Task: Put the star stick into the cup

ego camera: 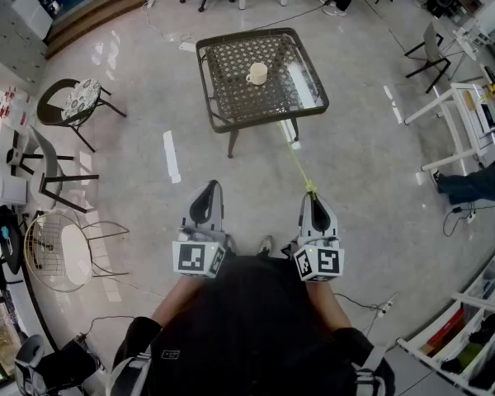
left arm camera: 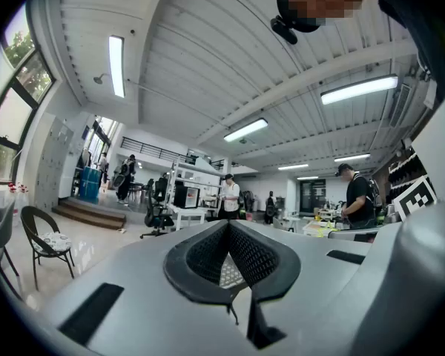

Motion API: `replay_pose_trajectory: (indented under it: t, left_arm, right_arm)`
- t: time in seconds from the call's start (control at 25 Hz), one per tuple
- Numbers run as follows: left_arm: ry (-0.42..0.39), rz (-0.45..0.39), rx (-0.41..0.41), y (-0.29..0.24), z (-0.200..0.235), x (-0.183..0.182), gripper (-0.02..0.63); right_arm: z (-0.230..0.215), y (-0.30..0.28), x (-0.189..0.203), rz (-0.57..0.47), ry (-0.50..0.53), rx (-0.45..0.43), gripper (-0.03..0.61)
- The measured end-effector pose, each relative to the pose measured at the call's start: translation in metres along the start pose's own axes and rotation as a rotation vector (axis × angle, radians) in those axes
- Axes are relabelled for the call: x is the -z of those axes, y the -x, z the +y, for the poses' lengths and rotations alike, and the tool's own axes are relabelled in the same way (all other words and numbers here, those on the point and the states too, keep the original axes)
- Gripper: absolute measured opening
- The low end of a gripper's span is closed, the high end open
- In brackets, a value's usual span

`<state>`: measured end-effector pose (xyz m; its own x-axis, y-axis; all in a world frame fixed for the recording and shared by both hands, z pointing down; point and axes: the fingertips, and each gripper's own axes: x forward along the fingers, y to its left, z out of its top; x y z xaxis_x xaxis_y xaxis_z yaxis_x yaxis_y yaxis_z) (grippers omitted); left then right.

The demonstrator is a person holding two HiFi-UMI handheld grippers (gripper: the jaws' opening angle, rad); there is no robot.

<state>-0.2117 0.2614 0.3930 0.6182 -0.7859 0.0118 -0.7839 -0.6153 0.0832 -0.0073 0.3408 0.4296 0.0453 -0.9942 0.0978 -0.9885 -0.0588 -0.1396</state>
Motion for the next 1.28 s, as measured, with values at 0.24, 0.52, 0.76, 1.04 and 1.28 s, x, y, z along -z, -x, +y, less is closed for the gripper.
replay_pose_trajectory:
  t: [0.24, 0.52, 0.76, 1.04, 1.28]
  left_arm:
    - [-0.001, -0.002, 0.0, -0.001, -0.002, 0.001, 0.015]
    - [-0.001, 0.002, -0.002, -0.004, -0.013, 0.002, 0.015]
    - [0.0, -0.002, -0.004, -0.013, -0.033, 0.0, 0.015]
    - [-0.009, -0.015, -0.026, -0.024, -0.067, 0.005, 0.015]
    - [-0.026, -0.014, -0.036, -0.039, -0.081, 0.006, 0.015]
  right_arm:
    - [-0.003, -0.001, 0.001, 0.0, 0.002, -0.008, 0.02]
    - [-0.011, 0.003, -0.002, -0.009, -0.005, -0.016, 0.02]
    - [-0.027, 0.006, -0.008, -0.015, -0.015, -0.029, 0.02]
    - [-0.054, 0.008, -0.005, -0.017, -0.018, -0.064, 0.02]
    - [-0.075, -0.002, 0.0, -0.008, -0.033, -0.074, 0.02]
